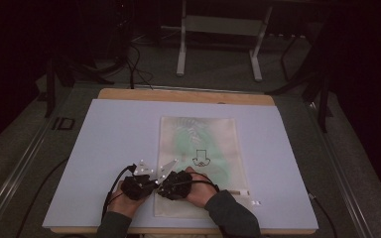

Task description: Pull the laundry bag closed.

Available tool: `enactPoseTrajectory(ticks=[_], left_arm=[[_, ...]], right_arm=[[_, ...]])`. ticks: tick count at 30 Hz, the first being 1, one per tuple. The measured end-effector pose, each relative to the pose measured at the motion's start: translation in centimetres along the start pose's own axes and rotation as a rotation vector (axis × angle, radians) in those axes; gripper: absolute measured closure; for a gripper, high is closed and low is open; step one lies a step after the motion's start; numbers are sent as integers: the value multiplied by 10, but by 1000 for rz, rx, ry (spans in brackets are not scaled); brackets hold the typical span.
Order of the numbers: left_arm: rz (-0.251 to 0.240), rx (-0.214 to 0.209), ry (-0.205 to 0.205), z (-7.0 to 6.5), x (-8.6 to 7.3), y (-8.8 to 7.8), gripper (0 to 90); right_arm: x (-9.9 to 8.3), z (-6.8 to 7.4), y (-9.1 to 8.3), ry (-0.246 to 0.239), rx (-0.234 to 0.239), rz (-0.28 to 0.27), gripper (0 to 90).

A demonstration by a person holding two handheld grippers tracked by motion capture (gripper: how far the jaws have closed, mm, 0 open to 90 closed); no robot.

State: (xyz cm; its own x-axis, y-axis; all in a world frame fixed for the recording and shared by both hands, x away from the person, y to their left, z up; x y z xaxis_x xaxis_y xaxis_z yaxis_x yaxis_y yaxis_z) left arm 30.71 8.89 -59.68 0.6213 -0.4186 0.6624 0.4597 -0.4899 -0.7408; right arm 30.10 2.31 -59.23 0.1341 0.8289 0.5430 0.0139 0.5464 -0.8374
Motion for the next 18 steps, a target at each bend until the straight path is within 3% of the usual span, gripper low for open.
enactPoseTrajectory(ticks=[18], left_arm=[[9, 24, 21, -1, 0, 0, 897]], right_arm=[[-15, -3, -11, -24, -4, 23, 823]])
Point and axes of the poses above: each handheld gripper's, and its own axes: y roughly forward along the jaws, x roughly out of its top, z roughly to its left, the point moved 9 cm from there along y, roughly forward along the jaws, and after that the axes turned 3 degrees about x, right-handed, at the moved point
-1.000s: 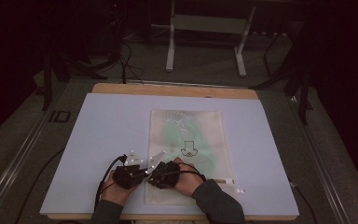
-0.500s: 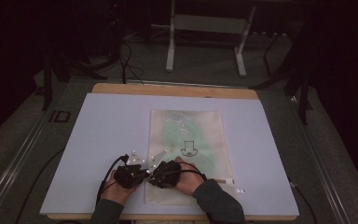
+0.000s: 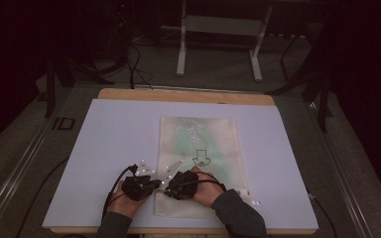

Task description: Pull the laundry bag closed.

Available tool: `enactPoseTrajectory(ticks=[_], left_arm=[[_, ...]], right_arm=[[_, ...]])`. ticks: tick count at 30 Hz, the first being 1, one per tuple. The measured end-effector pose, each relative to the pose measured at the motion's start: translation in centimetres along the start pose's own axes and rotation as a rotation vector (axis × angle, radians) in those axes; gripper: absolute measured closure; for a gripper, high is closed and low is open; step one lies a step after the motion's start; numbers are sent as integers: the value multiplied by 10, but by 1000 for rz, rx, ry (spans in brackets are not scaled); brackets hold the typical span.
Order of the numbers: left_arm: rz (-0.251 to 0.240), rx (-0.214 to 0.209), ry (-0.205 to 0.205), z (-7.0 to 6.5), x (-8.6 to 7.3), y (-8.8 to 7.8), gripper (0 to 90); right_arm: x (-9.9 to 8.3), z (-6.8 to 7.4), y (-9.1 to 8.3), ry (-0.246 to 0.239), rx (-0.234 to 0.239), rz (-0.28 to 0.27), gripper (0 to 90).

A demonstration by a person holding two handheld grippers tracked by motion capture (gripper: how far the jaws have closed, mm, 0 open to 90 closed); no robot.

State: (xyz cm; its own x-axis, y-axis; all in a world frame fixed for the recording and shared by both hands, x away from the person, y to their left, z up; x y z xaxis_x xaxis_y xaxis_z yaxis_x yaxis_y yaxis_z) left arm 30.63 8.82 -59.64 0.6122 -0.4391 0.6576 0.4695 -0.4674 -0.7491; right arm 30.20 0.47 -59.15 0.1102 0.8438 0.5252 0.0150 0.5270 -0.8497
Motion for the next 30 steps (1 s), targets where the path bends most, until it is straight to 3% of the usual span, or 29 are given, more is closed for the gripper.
enactPoseTrajectory(ticks=[4, 9, 16, 30], left_arm=[[19, 46, 38, -3, 2, -1, 895], [-23, -1, -12, -10, 5, -8, 893], [-2, -31, -35, -15, 1, -6, 890], [31, -26, -16, -16, -4, -3, 895]], right_arm=[[0, 2, 0, -28, -23, 35, 823], [1, 2, 0, -37, -34, 28, 822], [0, 1, 1, -30, -34, 7, 823], [0, 4, -1, -67, -45, 45, 824]])
Point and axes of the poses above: each handheld gripper's, and its own axes: y roughly forward along the jaws, x roughly out of its top, z roughly to its left, the point moved 9 cm from there along y, roughly forward along the jaws, and after that the axes turned 3 degrees about x, right-handed, at the moved point
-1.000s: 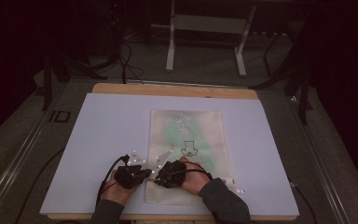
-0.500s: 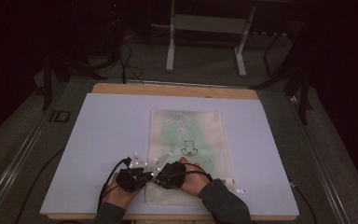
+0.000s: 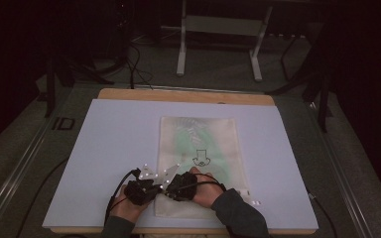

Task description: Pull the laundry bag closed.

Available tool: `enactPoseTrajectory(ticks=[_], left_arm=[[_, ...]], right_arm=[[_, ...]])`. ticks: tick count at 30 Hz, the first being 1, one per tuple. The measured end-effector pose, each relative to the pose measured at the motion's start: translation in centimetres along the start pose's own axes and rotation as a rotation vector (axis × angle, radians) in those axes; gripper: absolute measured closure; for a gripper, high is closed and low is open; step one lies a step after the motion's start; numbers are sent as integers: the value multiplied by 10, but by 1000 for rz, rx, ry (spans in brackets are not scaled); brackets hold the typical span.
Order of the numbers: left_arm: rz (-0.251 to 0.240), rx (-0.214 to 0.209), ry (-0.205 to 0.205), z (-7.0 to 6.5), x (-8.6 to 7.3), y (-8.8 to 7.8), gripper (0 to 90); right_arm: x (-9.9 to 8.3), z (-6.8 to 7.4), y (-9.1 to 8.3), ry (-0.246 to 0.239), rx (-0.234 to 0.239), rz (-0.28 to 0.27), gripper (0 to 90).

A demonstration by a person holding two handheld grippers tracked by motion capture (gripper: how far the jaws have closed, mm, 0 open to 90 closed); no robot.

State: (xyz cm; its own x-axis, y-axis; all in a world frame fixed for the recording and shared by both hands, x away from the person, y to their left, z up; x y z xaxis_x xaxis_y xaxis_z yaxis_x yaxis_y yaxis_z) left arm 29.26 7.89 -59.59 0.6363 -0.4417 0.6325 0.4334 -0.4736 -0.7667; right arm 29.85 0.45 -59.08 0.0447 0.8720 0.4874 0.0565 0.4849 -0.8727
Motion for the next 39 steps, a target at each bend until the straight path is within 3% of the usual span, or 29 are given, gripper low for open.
enactPoseTrajectory(ticks=[9, 39], left_arm=[[0, -3, 3, 0, 0, 0, 895], [-7, -13, -9, 0, -1, 0, 895]], right_arm=[[-4, 2, -4, -14, -9, 35, 823], [-22, 3, -15, -15, -20, 48, 823]])
Point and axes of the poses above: each handheld gripper's, and its own axes: y roughly forward along the jaws, x roughly out of its top, z roughly to its left, the point moved 9 cm from there along y, roughly forward along the jaws, and after that the axes turned 3 degrees about x, right-handed, at the moved point
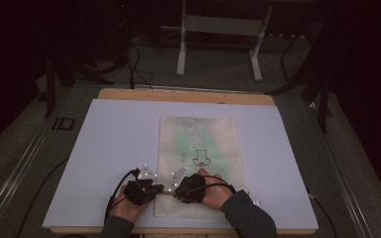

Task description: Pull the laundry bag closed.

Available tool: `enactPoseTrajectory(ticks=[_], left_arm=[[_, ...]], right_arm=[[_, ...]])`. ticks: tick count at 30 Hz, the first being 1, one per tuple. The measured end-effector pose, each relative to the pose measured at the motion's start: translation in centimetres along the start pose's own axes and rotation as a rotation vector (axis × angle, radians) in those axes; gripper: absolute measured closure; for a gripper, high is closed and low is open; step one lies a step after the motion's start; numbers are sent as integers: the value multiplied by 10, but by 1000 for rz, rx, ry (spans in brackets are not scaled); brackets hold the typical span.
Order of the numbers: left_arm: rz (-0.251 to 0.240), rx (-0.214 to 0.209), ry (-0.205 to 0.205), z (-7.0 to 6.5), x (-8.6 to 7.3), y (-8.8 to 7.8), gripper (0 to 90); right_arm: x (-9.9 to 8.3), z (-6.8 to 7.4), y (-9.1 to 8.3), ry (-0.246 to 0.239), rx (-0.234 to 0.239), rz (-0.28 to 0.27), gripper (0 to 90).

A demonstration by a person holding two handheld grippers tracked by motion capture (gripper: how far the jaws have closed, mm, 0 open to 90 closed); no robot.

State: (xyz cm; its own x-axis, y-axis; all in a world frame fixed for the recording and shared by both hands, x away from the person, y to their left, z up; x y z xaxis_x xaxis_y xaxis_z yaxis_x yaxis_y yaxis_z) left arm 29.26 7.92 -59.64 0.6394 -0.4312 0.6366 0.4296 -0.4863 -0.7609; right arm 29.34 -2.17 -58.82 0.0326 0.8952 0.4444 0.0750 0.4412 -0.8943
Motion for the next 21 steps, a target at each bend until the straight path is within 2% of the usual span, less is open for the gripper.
enactPoseTrajectory(ticks=[21], left_arm=[[-1, 1, -3, 0, 0, 0, 895]], right_arm=[[-23, -1, -13, 20, -7, 10, 823]])
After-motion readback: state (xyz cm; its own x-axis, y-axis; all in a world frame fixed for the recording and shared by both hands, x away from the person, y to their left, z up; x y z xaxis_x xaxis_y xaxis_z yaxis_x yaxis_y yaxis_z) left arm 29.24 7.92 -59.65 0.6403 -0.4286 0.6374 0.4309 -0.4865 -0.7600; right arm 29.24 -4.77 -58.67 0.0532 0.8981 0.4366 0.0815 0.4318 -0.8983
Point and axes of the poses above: each handheld gripper's, and its own axes: y roughly forward along the jaws, x roughly out of its top, z roughly to its left, the point moved 9 cm from there along y, roughly forward along the jaws, and after that the axes turned 3 degrees about x, right-handed, at the moved point
